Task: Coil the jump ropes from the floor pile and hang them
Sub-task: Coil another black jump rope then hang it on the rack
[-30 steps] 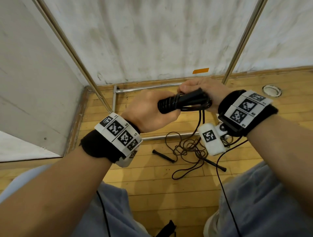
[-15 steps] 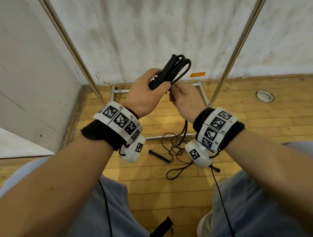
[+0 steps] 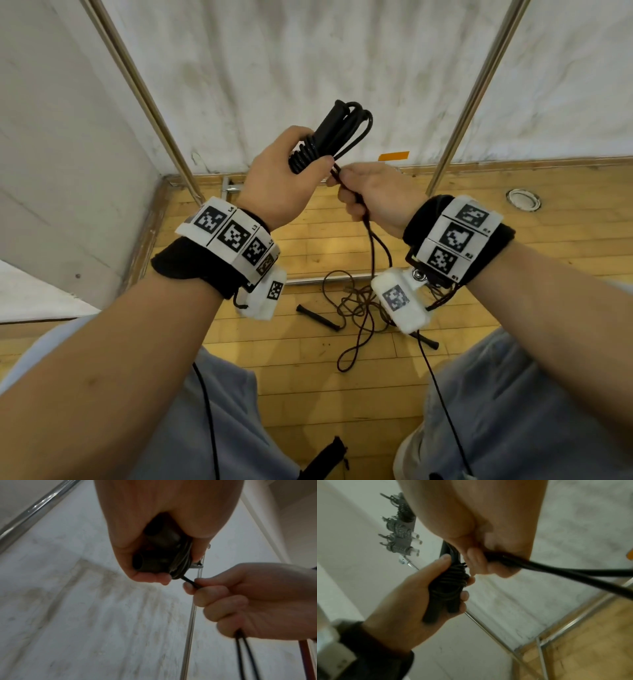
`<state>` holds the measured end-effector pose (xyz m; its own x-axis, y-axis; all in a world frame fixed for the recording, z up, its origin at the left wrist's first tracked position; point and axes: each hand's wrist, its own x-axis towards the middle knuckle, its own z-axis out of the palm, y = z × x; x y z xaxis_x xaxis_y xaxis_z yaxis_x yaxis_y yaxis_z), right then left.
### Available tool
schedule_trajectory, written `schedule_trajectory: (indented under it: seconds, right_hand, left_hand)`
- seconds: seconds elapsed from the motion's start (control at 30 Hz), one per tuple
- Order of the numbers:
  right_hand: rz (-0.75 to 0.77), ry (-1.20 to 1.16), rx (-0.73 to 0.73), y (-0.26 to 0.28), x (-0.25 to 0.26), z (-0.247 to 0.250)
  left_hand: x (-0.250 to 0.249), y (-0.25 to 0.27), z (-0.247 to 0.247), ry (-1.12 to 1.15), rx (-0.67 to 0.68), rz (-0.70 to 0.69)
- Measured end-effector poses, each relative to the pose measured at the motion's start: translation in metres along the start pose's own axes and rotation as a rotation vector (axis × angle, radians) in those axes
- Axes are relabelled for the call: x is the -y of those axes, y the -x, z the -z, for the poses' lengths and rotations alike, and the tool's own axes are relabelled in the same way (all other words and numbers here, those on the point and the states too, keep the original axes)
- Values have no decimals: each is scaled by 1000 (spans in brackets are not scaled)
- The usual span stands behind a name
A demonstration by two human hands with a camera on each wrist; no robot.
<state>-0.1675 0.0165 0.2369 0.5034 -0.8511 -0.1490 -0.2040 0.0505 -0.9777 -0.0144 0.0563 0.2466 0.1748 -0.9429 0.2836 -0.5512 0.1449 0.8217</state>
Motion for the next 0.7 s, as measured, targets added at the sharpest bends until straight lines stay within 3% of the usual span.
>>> schedule_trajectory:
  seconds: [0.13,0.23,0.43,0.6,0.7]
  right_hand:
    - [126,448,-71,2,9,1]
    - [206,638,-116,4,12,1]
    - [293,672,-118,7,16,2]
    - [275,710,-2,13,14,-1]
    - [293,769,14,13,12,-3]
  left_hand:
    - [8,0,-2,-182,-27,-32]
    - [14,-1,-4,-241,-13,-28]
    - [21,-9,-2,-338,88,-44]
    - [29,-13,-2,-547,243,8]
    - [33,-6,-7,-631,309,-32]
